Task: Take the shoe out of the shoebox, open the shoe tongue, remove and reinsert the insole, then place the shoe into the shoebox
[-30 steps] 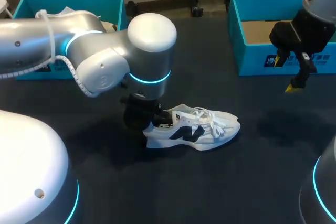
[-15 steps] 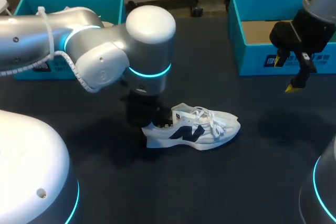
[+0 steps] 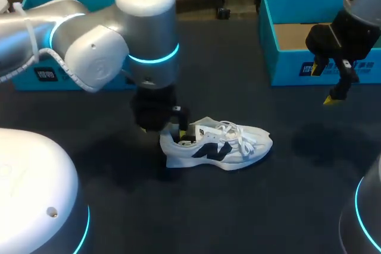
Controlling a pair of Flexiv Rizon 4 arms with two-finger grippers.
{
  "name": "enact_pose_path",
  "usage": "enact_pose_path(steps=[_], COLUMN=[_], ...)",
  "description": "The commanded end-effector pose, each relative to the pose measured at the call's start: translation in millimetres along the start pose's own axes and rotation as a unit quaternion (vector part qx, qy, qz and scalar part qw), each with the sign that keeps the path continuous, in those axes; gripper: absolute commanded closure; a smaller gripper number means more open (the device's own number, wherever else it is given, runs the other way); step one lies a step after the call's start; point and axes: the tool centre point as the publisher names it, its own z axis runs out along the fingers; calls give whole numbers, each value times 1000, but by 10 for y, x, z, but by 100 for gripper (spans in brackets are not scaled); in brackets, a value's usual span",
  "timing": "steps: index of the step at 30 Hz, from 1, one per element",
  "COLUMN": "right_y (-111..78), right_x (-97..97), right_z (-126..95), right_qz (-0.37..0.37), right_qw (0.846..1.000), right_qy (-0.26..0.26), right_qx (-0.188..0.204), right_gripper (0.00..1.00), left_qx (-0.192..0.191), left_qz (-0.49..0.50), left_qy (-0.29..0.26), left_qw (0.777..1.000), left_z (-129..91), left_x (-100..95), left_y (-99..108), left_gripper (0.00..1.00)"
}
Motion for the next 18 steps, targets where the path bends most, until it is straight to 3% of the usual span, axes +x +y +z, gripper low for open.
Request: enact_pose_path(steps=[1, 9, 18], right_y=[-2, -2, -2], right_x=[0, 0, 0], right_z=[7, 7, 7], right_qz=[0, 0, 0], right_qw=[1000, 1000, 1000], right_qy=[0, 0, 0], right_qx=[0, 0, 0], right_gripper=[0, 0, 0], left_qx=[2, 16, 57], left_qz=[-11, -45, -86], left_qy=[-27, -49, -90], left_qw=[1000, 998, 991], left_z=[-112, -193, -292], left_x=[114, 191, 332], left_y=[-28, 41, 98], left_gripper=[0, 0, 0])
